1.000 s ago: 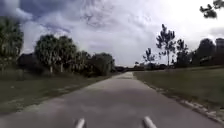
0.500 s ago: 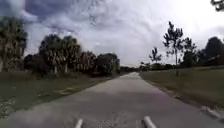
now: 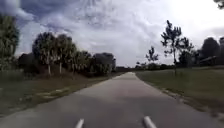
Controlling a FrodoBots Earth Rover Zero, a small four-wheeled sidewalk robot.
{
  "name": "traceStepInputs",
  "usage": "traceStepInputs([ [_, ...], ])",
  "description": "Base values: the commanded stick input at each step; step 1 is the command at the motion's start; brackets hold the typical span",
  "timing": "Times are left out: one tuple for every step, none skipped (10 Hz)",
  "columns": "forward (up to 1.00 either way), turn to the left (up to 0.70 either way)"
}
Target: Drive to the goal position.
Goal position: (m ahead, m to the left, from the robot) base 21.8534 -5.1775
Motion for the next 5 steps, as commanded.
traceStepInputs([
  [0.69, 0.03],
  [0.69, 0.03],
  [0.69, 0.03],
  [0.69, 0.03],
  [0.69, 0.03],
])
